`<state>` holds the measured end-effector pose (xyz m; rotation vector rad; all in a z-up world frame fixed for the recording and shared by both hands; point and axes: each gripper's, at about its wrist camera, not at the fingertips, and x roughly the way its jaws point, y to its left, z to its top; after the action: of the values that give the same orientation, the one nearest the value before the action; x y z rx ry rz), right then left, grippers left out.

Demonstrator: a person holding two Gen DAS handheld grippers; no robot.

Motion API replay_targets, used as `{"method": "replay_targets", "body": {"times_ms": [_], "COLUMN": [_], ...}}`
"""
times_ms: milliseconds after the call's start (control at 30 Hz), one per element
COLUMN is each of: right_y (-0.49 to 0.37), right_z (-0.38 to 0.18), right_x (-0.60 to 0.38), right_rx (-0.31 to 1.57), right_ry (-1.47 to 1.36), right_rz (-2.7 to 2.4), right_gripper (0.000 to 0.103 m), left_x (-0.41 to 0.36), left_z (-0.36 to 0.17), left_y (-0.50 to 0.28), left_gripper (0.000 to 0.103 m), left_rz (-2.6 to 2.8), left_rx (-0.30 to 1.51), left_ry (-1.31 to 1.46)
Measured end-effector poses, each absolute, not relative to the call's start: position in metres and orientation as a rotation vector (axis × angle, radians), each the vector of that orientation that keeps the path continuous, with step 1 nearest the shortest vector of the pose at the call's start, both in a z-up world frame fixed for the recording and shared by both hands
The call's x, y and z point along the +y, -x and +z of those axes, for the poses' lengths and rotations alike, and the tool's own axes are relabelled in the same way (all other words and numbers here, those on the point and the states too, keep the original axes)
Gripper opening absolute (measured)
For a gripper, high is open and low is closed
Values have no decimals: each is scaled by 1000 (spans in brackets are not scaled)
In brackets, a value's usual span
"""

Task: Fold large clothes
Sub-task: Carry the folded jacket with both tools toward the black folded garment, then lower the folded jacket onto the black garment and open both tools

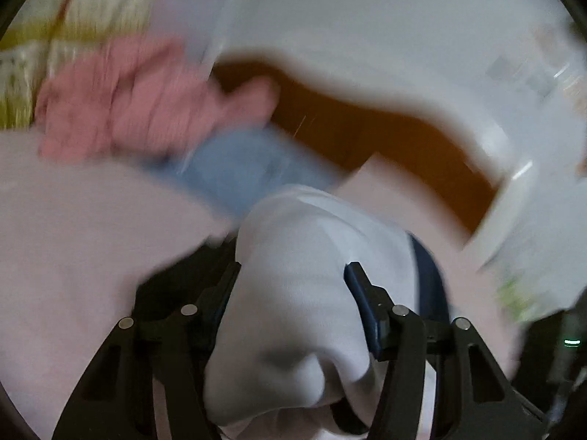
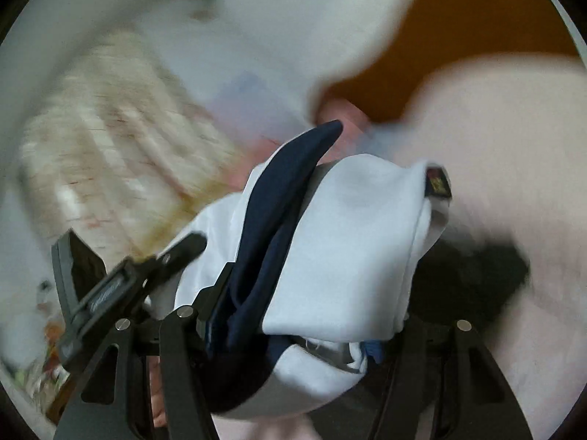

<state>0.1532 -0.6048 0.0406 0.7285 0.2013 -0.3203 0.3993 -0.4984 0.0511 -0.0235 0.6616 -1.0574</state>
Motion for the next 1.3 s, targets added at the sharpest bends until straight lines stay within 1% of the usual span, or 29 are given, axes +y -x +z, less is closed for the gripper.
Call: {"method": "replay_targets", "body": {"times_ms": [33,67,100,133,167,200,267,300,333,400,433,467,500,533,600,667,700,733,867,967,1033,1100,1200,1233,1267,1300], "right_y": [-171,-176,-178,-180,-180,-181,-183,-181,-179,-173,-172,-170,-168,-164,-151,-134,-125,-116,-75,-53,-43,-33,-30,-38,-47,-49], "right_z": [9,-5,-9,-4,1,4,2,3,6,10,18,22,30,36,50,65,74,82,102,103,95,74,27,8,-10,-15], "right_x": [-612,-618,-621,-621,-620,-617,-616,-616,-614,-612,-605,-602,-595,-591,-582,-569,-560,-550,-513,-488,-473,-459,-450,-451,-453,-457], "right_rx": [303,322,330,342,345,346,356,355,354,355,368,379,391,390,354,278,250,226,107,79,93,136,173,207,288,324], "right_ry": [-793,-848,-859,-810,-764,-726,-728,-737,-724,-648,-567,-506,-417,-371,-311,-271,-252,-240,-227,-220,-202,-183,-190,-173,-172,-200], "right_rz": [-426,-447,-454,-476,-497,-514,-491,-477,-472,-508,-570,-616,-675,-697,-705,-675,-647,-613,-552,-493,-458,-445,-506,-533,-544,-533], "right_gripper": [62,63,63,64,68,69,70,70,73,81,88,91,91,91,92,94,101,103,103,103,103,103,103,103,103,103], "left_x": [-512,-514,-516,-517,-516,-515,-508,-499,-489,-467,-453,-438,-419,-404,-379,-361,-350,-341,-297,-268,-259,-266,-262,-256,-253,-246], "left_z": [30,18,13,7,4,4,7,13,21,35,44,51,59,62,64,63,63,65,82,87,75,38,-20,-31,-28,-23], "left_y": [-407,-415,-422,-429,-432,-431,-425,-415,-404,-380,-367,-353,-336,-322,-294,-272,-261,-253,-213,-190,-186,-194,-190,-195,-200,-201], "left_gripper": [60,61,62,64,64,65,71,77,85,87,89,92,99,103,103,103,103,103,103,103,103,103,103,103,103,103], "left_rz": [-1064,-1103,-1131,-1145,-1141,-1134,-1088,-1049,-985,-887,-856,-841,-834,-818,-765,-735,-747,-769,-704,-662,-652,-638,-547,-540,-537,-542], "left_rx": [652,636,656,673,671,666,659,635,595,495,436,385,324,283,227,203,212,221,136,84,108,201,170,200,207,178], "left_ry": [-1,70,151,214,220,211,191,174,138,57,33,28,40,46,19,-30,-38,-33,-31,-16,-8,-80,-184,-159,-124,-73]}}
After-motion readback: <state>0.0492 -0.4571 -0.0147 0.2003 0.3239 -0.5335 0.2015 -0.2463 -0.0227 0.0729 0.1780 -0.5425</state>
